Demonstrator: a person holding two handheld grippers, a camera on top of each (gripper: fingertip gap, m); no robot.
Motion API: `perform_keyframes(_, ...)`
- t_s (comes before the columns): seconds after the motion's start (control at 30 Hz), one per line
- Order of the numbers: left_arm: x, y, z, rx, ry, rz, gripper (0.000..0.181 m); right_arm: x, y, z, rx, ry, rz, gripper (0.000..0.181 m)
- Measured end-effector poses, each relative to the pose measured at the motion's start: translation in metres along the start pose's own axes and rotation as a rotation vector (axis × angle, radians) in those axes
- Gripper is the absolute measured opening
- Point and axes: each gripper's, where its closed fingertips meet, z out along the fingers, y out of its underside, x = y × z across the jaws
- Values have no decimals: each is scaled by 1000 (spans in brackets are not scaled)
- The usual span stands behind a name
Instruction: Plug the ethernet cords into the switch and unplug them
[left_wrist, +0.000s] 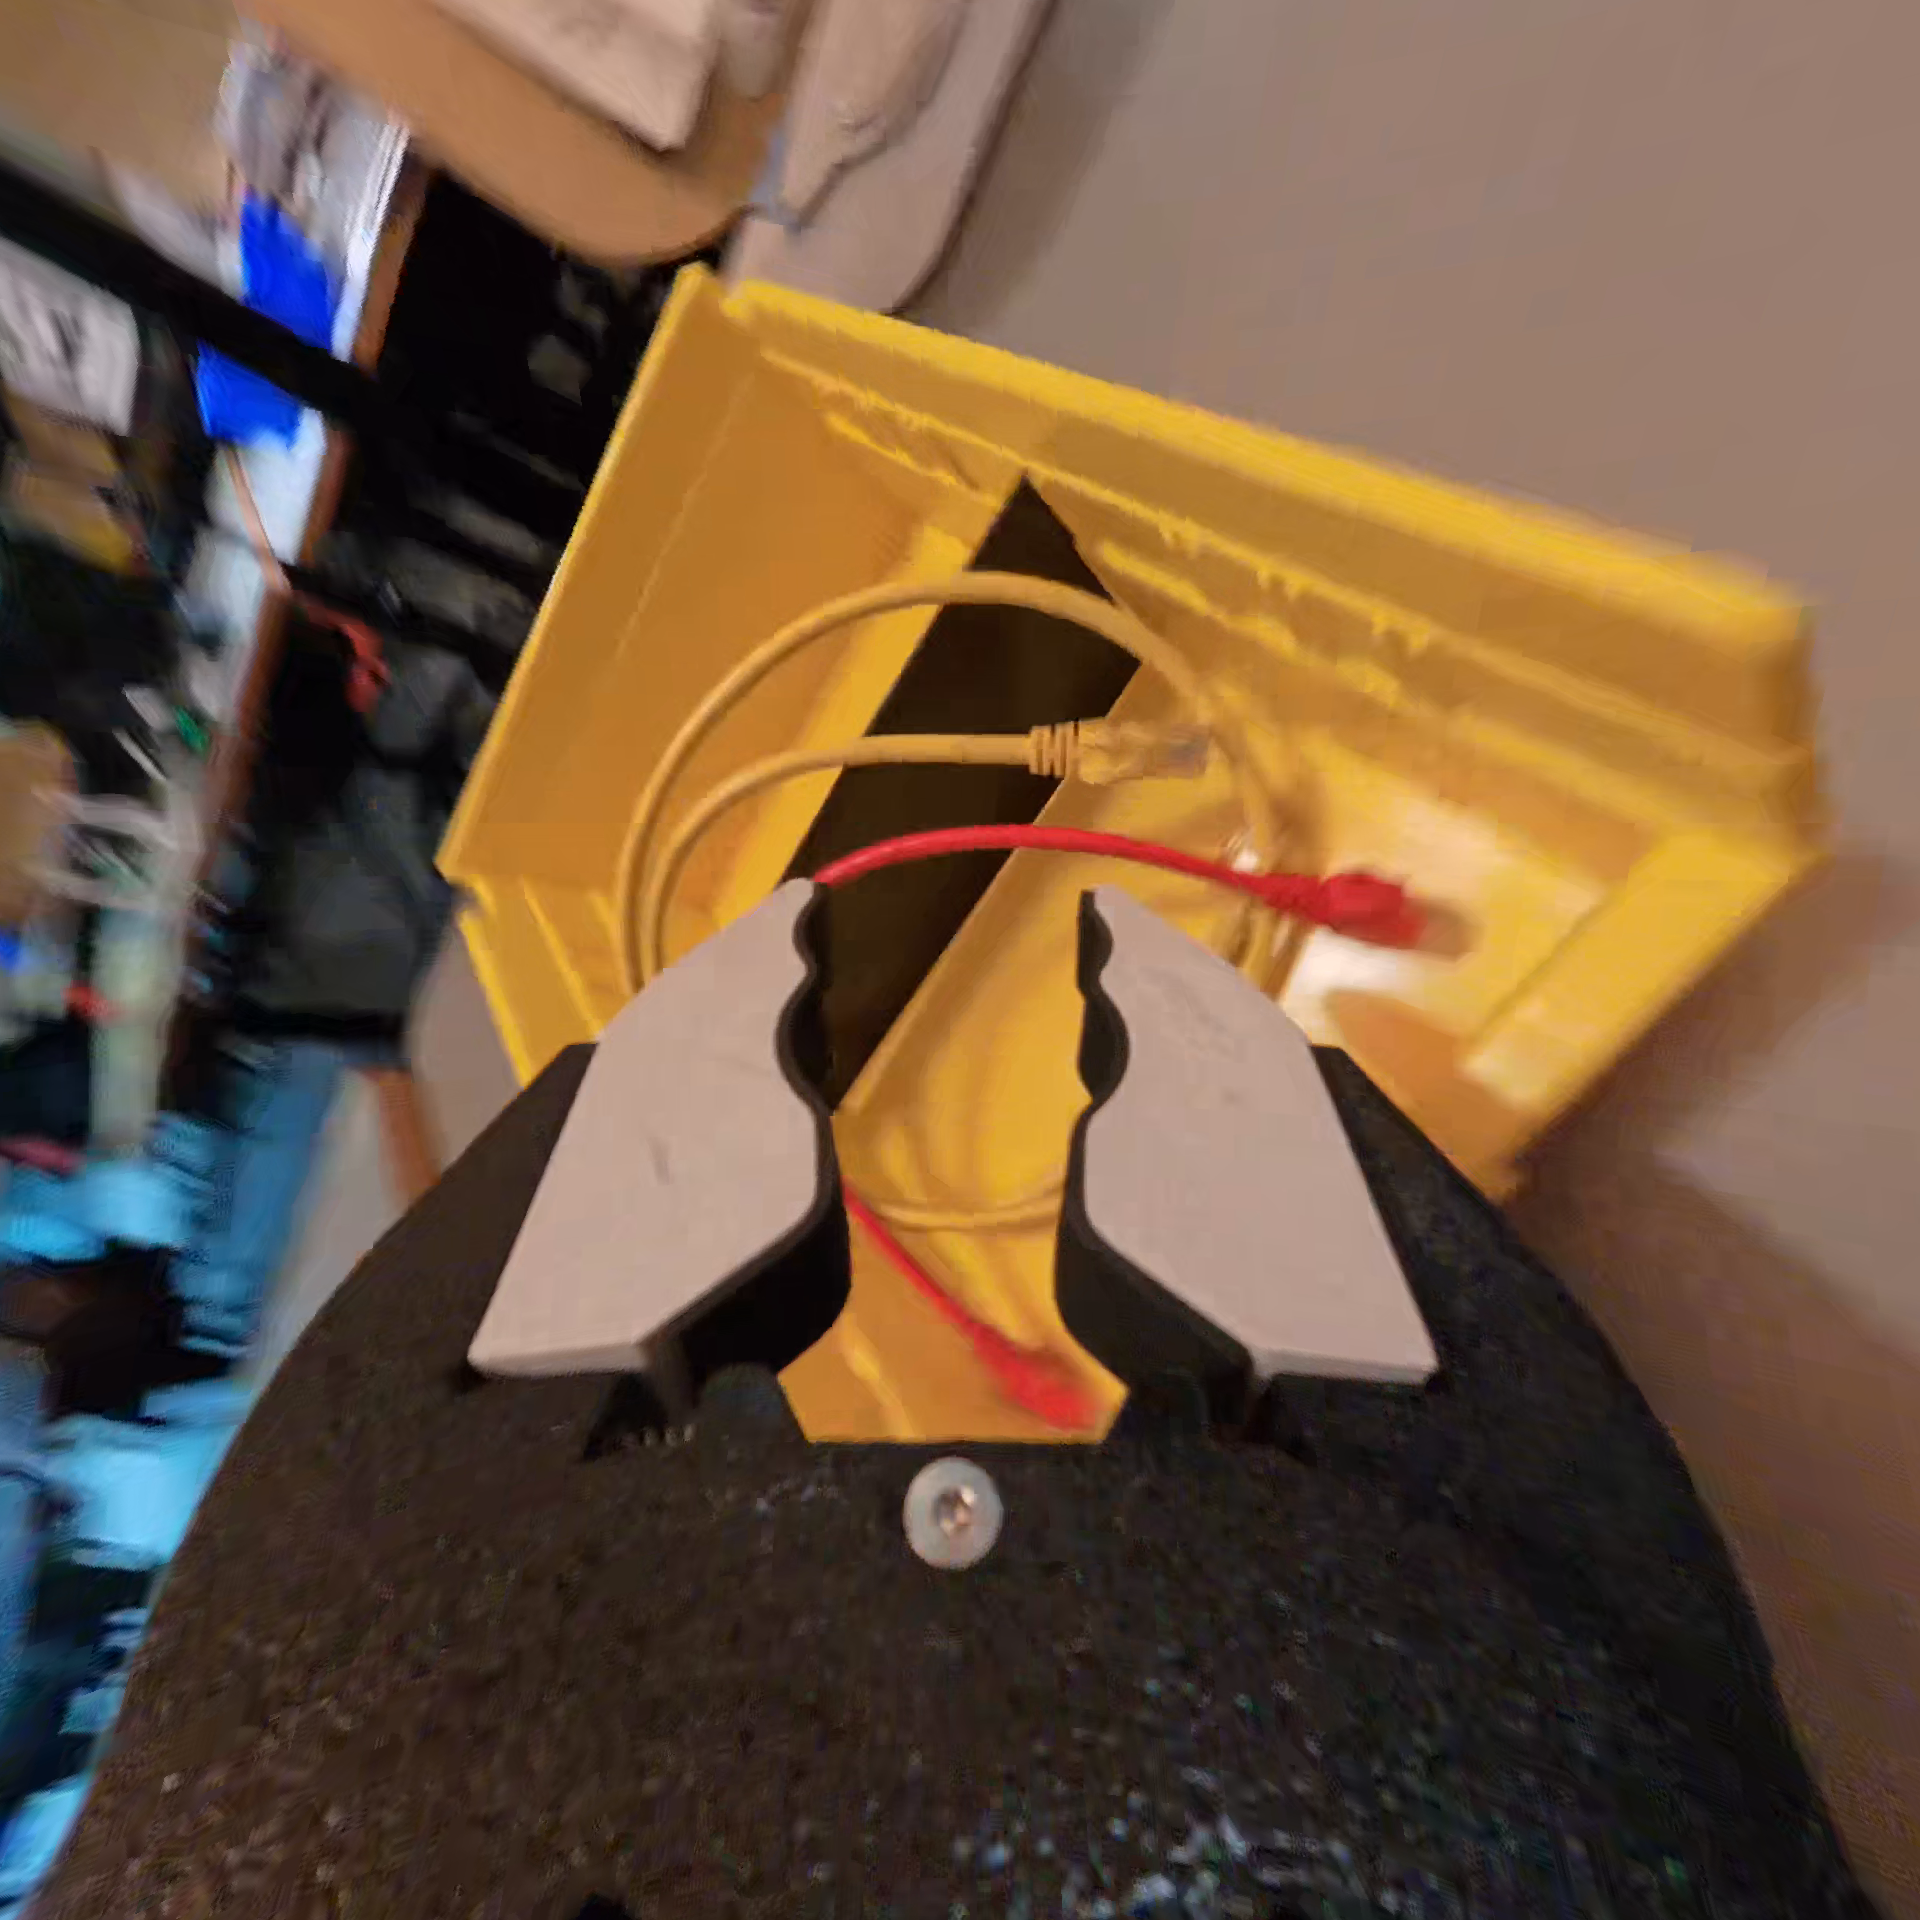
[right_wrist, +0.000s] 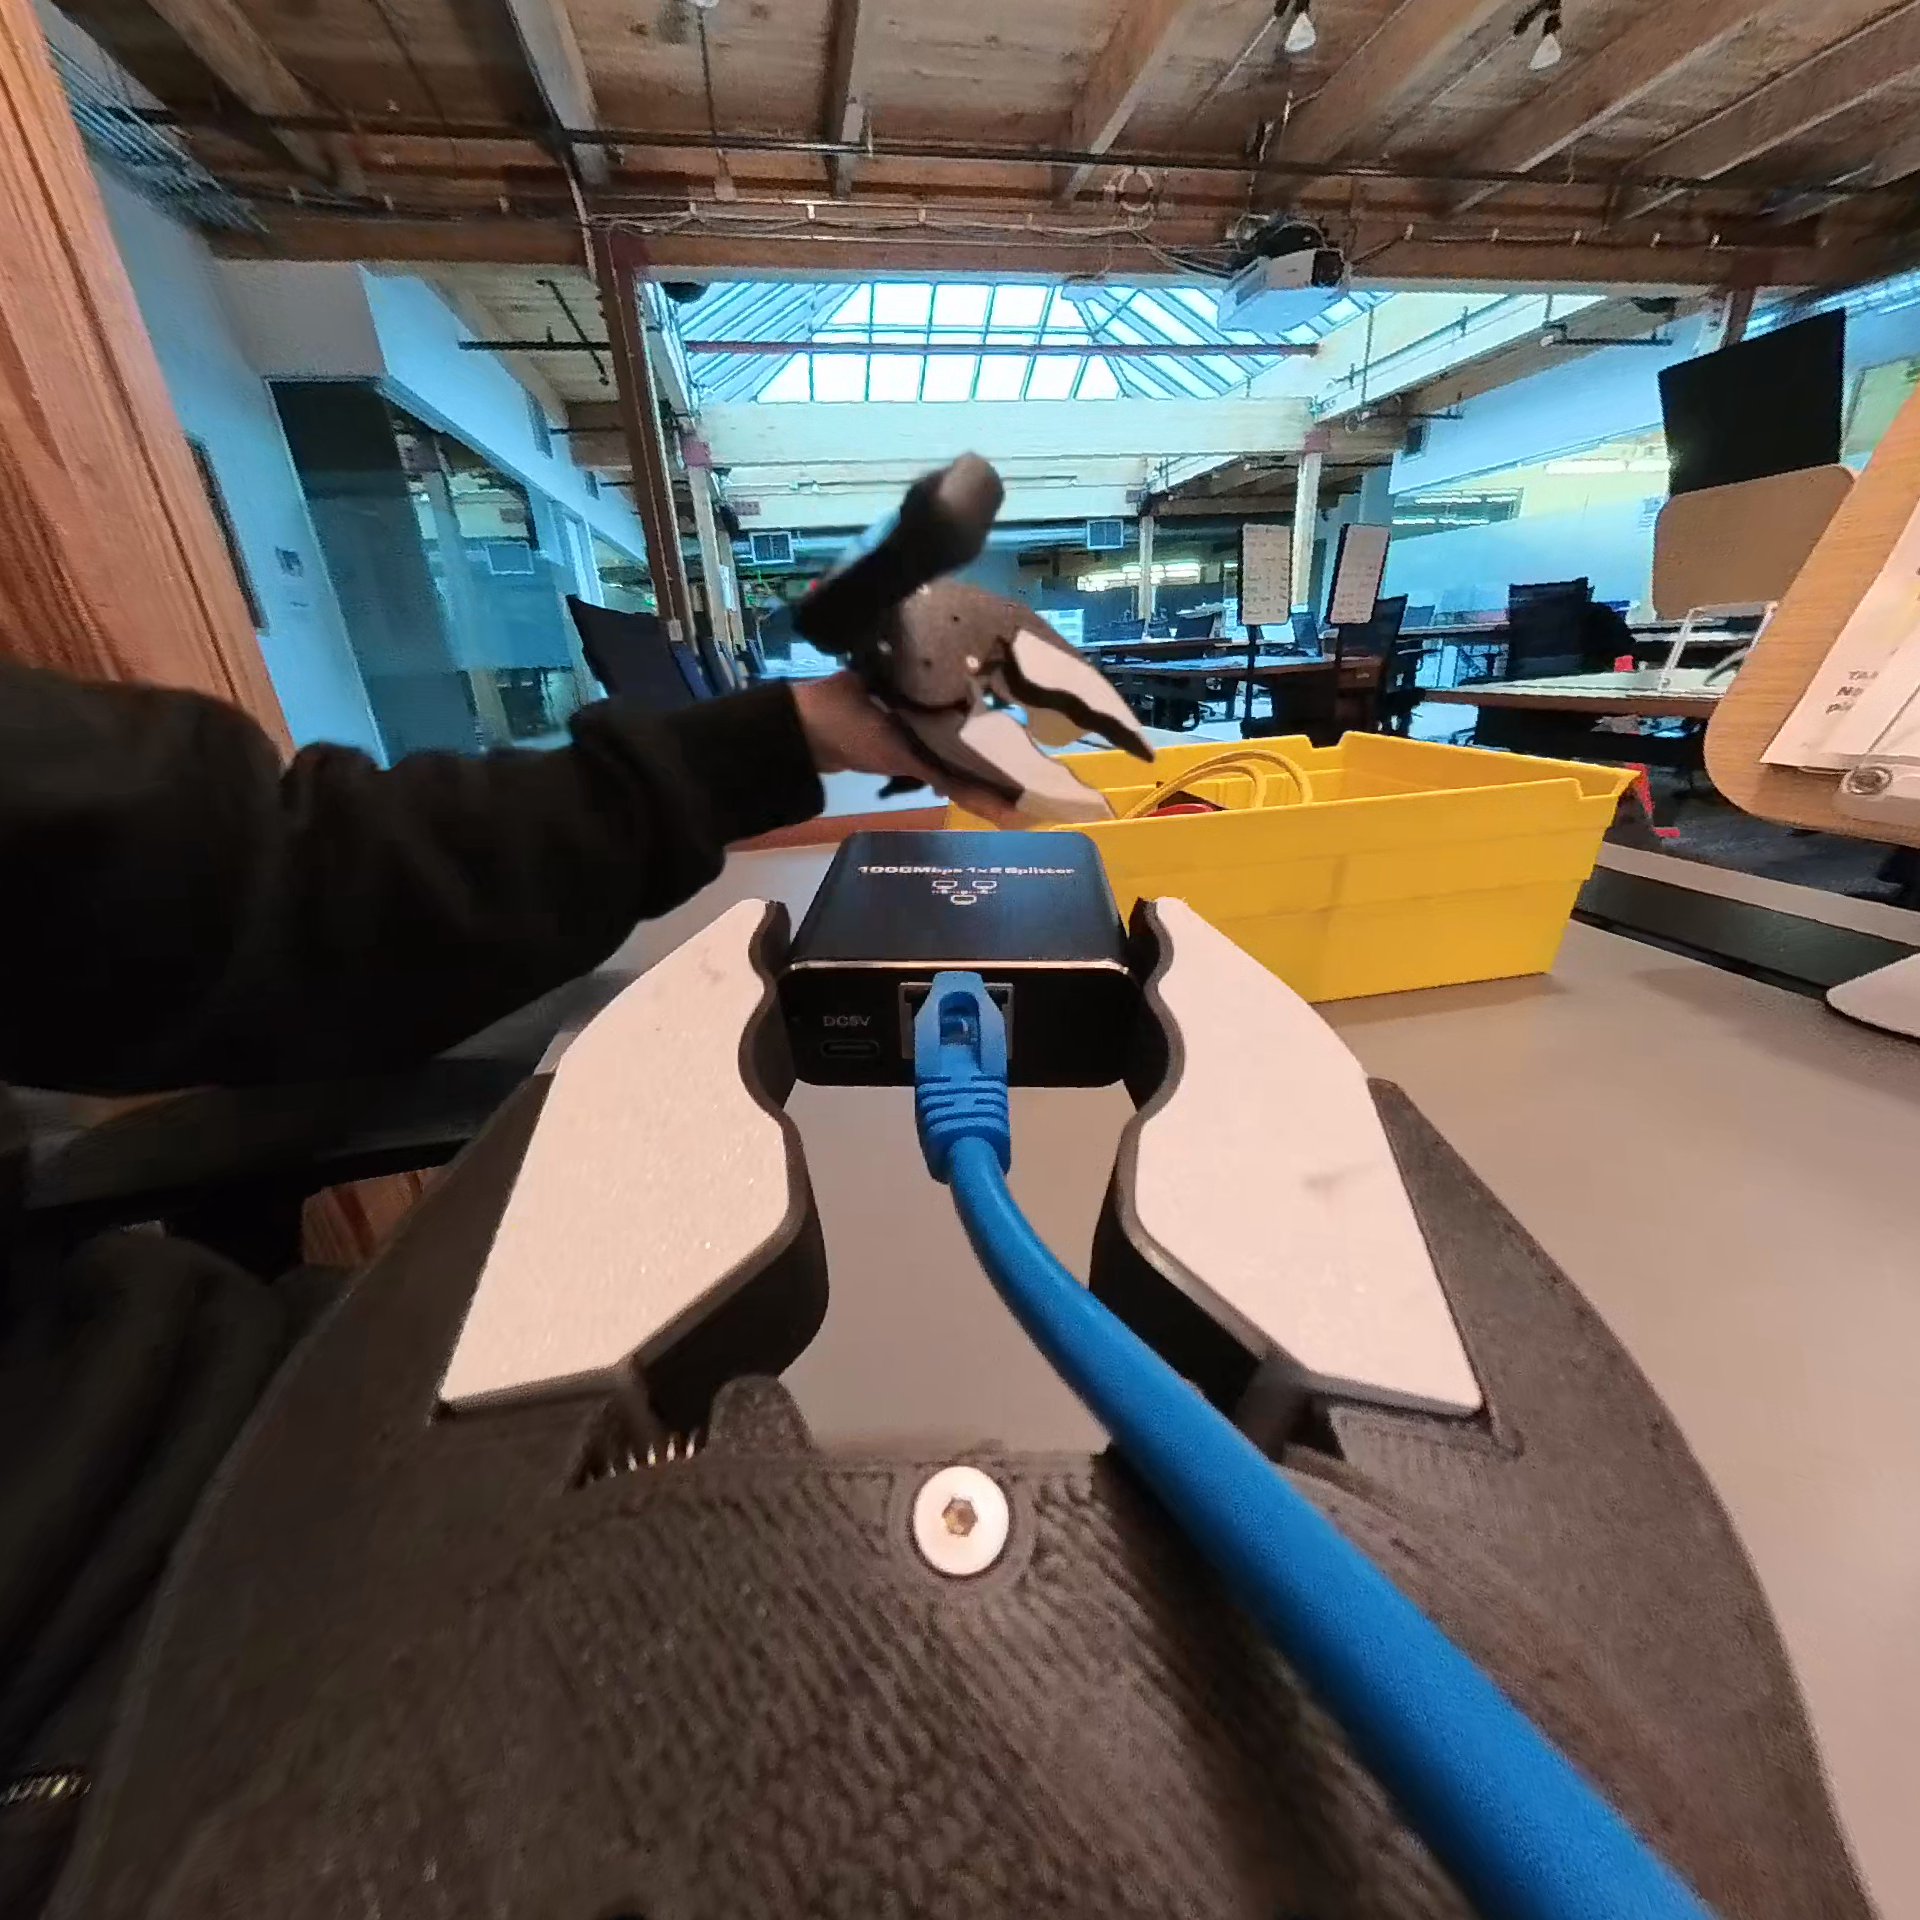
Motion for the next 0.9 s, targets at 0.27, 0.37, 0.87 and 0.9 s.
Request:
perform_keyframes(0.27, -17, 14, 45, -52, -138, 535, 42, 0, 0, 0, -4, 2, -6, 63)
perform_keyframes(0.37, -17, 17, 57, -90, -183, 616, 44, 0, 0, -2, -2, 0, -2, 63)
perform_keyframes(0.87, -94, -11, -25, -101, -482, 519, 4, -8, -24, -20, 135, -108, 50, 63)
perform_keyframes(0.9, -100, -17, -38, -96, -503, 495, 4, -12, -30, -23, 172, -145, 76, 63)
